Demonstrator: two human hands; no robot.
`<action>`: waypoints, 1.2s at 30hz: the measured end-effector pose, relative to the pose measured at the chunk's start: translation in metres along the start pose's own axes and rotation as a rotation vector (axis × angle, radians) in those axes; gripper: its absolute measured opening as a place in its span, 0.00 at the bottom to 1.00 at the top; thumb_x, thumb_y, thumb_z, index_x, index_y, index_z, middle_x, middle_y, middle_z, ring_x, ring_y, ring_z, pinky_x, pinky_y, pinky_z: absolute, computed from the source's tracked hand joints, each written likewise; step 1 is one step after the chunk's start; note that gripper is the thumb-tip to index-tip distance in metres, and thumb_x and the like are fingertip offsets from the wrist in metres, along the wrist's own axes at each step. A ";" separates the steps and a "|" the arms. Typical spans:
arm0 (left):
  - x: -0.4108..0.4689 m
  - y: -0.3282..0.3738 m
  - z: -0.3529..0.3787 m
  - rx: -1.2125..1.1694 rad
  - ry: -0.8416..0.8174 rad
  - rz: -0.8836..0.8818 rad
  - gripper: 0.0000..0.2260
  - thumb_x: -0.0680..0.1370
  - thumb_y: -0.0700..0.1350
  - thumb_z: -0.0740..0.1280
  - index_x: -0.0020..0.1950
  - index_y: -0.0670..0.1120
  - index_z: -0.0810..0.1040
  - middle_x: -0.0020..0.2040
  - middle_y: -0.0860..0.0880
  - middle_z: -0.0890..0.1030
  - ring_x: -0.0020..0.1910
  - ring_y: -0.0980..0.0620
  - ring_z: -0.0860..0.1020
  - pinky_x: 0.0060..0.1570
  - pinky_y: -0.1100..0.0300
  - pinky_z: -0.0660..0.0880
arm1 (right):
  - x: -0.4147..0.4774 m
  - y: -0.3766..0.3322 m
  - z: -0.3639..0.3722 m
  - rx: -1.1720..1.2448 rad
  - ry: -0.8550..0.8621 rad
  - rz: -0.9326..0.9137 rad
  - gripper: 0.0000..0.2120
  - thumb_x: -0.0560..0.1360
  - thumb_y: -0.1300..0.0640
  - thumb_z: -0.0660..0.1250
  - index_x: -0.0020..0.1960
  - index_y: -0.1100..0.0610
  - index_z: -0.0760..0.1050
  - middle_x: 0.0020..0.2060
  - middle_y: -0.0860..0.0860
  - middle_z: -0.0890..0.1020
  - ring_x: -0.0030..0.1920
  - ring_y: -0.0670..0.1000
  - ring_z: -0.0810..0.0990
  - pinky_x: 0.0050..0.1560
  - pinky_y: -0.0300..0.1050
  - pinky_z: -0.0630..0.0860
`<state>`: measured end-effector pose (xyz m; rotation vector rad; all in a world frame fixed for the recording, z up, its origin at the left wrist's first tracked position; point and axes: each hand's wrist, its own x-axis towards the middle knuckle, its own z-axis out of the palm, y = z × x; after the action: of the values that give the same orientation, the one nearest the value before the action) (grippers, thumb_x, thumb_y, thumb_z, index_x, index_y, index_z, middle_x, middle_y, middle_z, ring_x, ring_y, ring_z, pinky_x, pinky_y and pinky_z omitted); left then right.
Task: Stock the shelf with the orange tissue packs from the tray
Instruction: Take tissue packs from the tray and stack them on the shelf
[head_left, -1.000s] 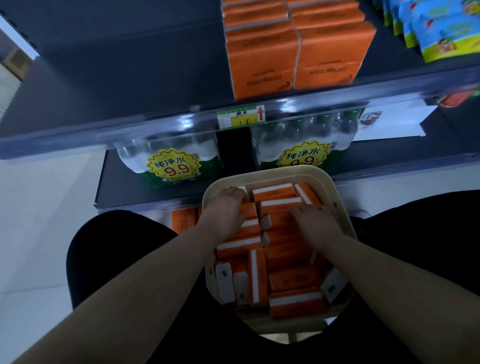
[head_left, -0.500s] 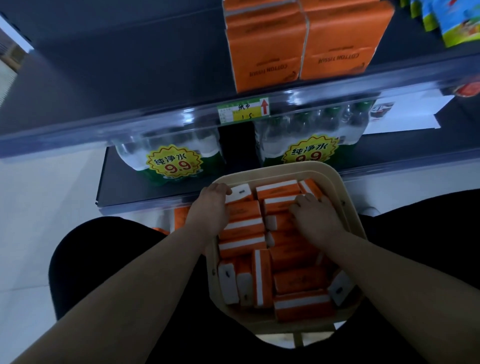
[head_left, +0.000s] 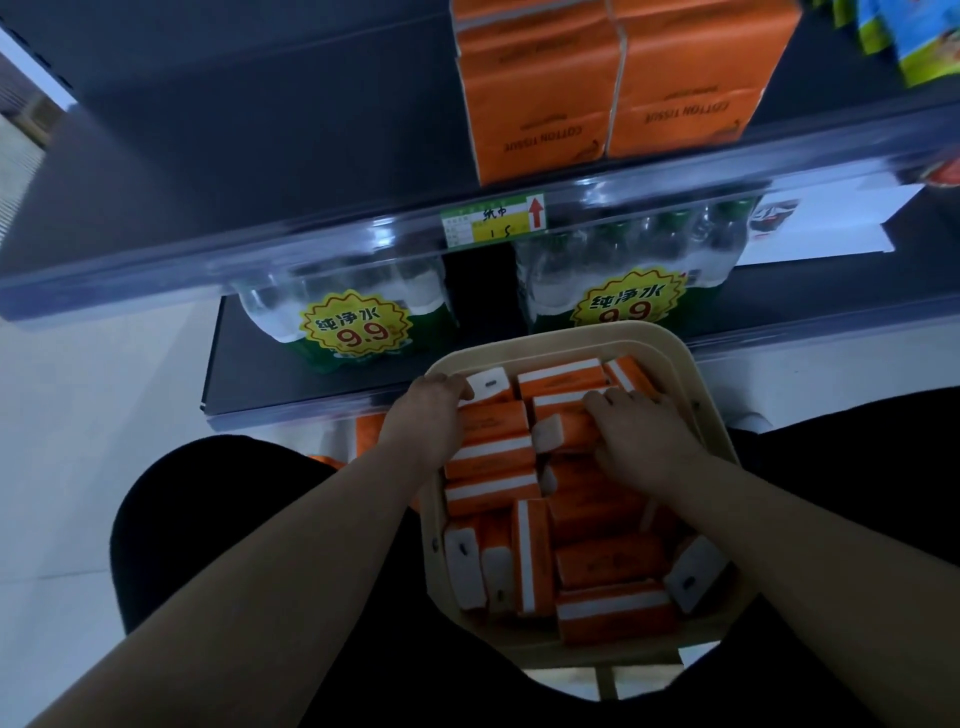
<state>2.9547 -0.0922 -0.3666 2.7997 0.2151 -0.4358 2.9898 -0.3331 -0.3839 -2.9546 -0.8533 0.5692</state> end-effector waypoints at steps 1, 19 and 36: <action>0.002 0.001 0.001 0.015 -0.006 0.006 0.17 0.77 0.40 0.63 0.65 0.50 0.74 0.61 0.47 0.75 0.61 0.47 0.73 0.55 0.52 0.74 | -0.003 0.000 -0.004 0.048 0.016 0.003 0.23 0.77 0.45 0.58 0.69 0.51 0.62 0.64 0.53 0.72 0.62 0.57 0.71 0.60 0.56 0.69; 0.015 0.018 0.019 0.650 -0.073 0.194 0.13 0.76 0.47 0.61 0.59 0.47 0.76 0.57 0.46 0.78 0.64 0.43 0.69 0.63 0.47 0.65 | -0.018 0.012 -0.021 0.236 0.328 0.128 0.23 0.73 0.47 0.63 0.64 0.56 0.69 0.58 0.55 0.76 0.58 0.58 0.74 0.54 0.54 0.69; -0.017 0.004 -0.014 -0.237 0.165 0.017 0.14 0.80 0.49 0.59 0.63 0.45 0.68 0.52 0.43 0.80 0.49 0.43 0.79 0.46 0.50 0.77 | -0.014 -0.014 -0.025 0.267 0.225 0.122 0.18 0.78 0.49 0.60 0.67 0.53 0.69 0.65 0.58 0.66 0.58 0.60 0.74 0.50 0.53 0.77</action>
<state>2.9437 -0.0937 -0.3477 2.6017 0.2607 -0.1625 2.9805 -0.3267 -0.3541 -2.7688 -0.5337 0.3146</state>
